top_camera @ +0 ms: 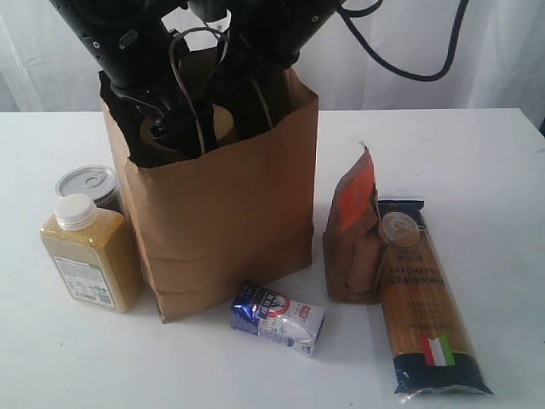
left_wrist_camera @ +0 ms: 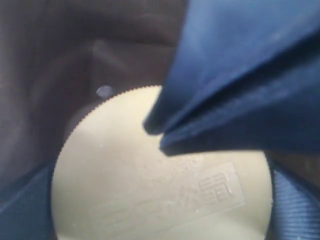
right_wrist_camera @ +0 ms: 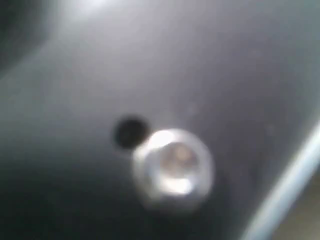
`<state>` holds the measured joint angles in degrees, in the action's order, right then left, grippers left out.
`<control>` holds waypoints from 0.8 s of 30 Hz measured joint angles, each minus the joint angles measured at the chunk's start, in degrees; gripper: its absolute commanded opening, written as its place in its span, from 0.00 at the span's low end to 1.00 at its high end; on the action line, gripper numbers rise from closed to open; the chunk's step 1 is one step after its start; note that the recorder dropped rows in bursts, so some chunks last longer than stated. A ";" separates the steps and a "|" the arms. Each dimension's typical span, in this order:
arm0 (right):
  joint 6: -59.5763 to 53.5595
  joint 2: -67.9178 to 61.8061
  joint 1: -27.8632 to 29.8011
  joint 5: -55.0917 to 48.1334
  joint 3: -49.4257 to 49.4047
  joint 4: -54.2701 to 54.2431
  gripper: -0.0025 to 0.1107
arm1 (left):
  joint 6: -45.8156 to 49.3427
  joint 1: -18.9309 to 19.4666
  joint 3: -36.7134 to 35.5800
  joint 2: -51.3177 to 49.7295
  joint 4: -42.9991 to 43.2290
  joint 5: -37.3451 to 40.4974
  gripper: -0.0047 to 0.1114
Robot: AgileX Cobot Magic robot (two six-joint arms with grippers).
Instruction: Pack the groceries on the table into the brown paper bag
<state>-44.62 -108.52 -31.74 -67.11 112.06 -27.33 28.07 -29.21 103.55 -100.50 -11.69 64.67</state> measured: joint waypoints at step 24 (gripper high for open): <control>-4.56 0.01 -0.74 -3.54 2.55 -5.81 0.02 | 1.21 0.33 -2.62 5.98 1.16 0.10 0.95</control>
<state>-49.18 -108.51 -32.48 -70.65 114.61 -33.14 29.28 -28.88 100.93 -94.53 -10.54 64.77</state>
